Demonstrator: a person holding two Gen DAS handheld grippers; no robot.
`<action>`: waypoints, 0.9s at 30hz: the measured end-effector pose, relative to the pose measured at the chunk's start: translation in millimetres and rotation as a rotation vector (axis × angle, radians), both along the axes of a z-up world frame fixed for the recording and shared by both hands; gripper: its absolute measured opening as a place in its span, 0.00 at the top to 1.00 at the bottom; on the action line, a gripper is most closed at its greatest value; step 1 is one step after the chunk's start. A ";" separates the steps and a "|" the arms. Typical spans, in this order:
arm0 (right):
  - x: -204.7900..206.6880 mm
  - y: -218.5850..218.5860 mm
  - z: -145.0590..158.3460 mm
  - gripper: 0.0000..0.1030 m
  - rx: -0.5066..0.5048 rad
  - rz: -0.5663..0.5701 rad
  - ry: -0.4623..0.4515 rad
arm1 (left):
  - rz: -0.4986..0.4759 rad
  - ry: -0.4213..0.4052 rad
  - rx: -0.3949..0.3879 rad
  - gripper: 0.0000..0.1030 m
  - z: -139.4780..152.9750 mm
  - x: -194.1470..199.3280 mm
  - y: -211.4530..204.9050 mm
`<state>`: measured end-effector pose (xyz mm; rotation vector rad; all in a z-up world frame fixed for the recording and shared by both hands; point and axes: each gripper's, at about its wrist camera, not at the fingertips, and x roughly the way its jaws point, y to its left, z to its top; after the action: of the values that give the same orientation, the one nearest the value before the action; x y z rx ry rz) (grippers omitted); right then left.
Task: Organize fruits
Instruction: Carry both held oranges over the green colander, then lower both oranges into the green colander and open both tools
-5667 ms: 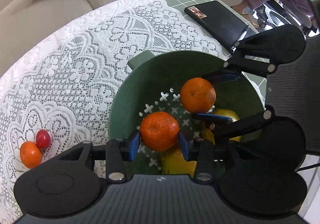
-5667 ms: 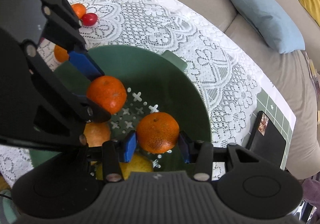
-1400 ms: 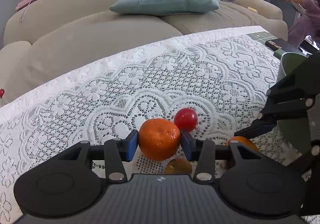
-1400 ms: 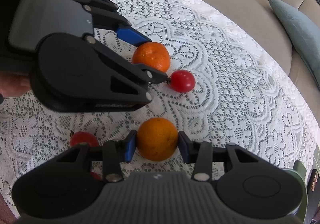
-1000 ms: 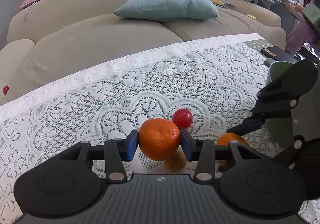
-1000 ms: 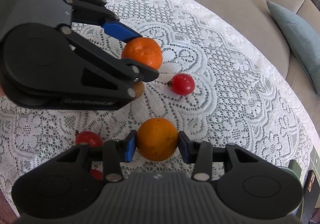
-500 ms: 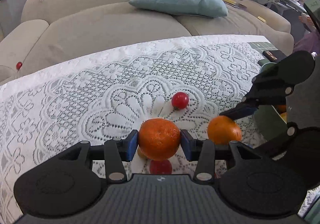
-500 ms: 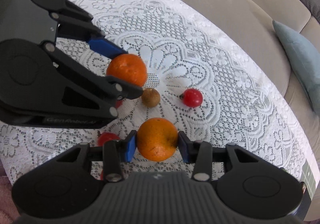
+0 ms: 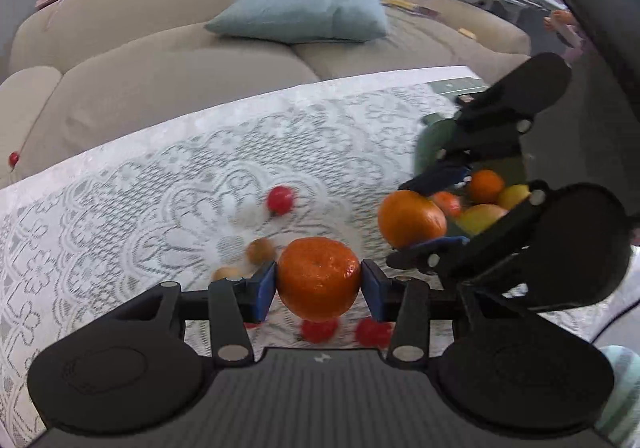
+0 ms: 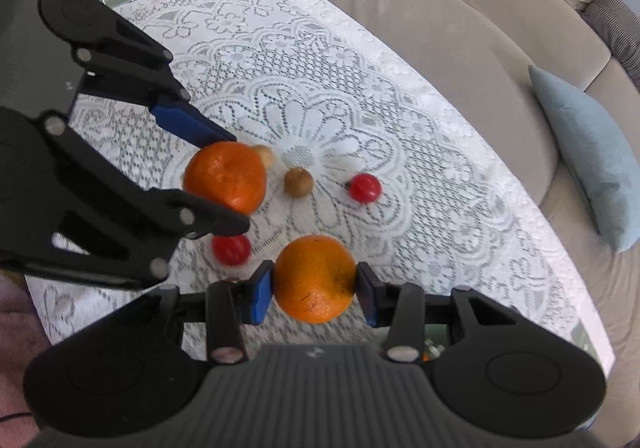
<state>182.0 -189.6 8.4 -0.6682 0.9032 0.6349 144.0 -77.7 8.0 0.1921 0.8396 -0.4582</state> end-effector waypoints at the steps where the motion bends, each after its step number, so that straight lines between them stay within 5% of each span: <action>1: -2.1 -4.9 2.1 0.60 -0.007 -0.004 -0.004 | -0.012 -0.004 -0.003 0.50 2.4 -1.5 -5.0; 13: -1.9 -77.2 13.2 0.60 -0.049 -0.154 -0.039 | -0.134 -0.032 -0.012 0.50 11.8 -2.7 -67.6; 27: 25.2 -115.0 -4.5 0.60 -0.117 -0.258 -0.026 | -0.198 -0.076 0.080 0.50 -12.5 12.5 -116.2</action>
<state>207.2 -304.6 4.0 -0.6498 0.9889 0.3448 156.5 -193.8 -4.4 0.3663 0.7683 -0.5995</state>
